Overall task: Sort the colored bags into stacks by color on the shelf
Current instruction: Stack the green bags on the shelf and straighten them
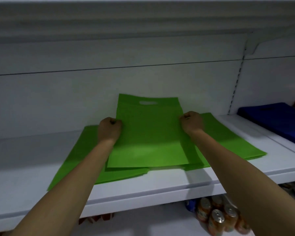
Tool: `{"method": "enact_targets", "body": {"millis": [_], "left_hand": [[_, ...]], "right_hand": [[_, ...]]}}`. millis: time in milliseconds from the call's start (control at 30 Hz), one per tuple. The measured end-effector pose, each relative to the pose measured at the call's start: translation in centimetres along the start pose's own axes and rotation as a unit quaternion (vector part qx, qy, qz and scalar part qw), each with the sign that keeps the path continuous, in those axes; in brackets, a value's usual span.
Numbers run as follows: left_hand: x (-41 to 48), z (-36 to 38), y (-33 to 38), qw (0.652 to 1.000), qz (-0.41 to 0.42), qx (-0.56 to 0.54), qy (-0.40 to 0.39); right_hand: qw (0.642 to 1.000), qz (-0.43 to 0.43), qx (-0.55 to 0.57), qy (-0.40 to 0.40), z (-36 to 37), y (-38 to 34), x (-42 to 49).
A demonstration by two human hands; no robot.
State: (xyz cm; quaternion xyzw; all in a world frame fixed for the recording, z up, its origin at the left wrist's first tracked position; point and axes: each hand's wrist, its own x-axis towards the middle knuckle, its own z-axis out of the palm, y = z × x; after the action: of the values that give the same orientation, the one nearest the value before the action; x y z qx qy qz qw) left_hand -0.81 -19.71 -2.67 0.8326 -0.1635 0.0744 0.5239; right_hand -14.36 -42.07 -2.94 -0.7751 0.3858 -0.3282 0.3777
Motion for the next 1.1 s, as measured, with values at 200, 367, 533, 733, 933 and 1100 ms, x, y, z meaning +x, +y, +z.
{"method": "enact_targets", "body": {"millis": [200,367,533,733,933,1100], "left_hand": [[-2.1,7.3,4.5,0.997,0.032,0.003,-0.072],[-3.5,11.8,5.5,0.993,0.030,0.022,-0.114],[-4.6,14.6,5.3,0.991,-0.013,-0.009,-0.137],[-5.8,16.3,5.2,0.991,-0.035,0.045,-0.122],[-6.7,17.2,4.7,0.986,-0.030,0.129,-0.101],[-7.0,17.0,4.6,0.988,-0.045,0.111,-0.095]], "right_hand": [[0.999,0.019,-0.044,0.022,-6.9,4.9,3.1],[0.997,0.029,-0.071,0.018,-10.3,8.1,5.5],[0.995,0.023,-0.096,0.004,-11.7,10.1,7.4],[0.991,0.018,-0.128,-0.012,-11.9,11.9,8.5],[0.986,0.025,-0.155,-0.050,-11.5,13.7,8.7],[0.995,0.062,-0.066,-0.047,-11.6,14.6,9.0]]}}
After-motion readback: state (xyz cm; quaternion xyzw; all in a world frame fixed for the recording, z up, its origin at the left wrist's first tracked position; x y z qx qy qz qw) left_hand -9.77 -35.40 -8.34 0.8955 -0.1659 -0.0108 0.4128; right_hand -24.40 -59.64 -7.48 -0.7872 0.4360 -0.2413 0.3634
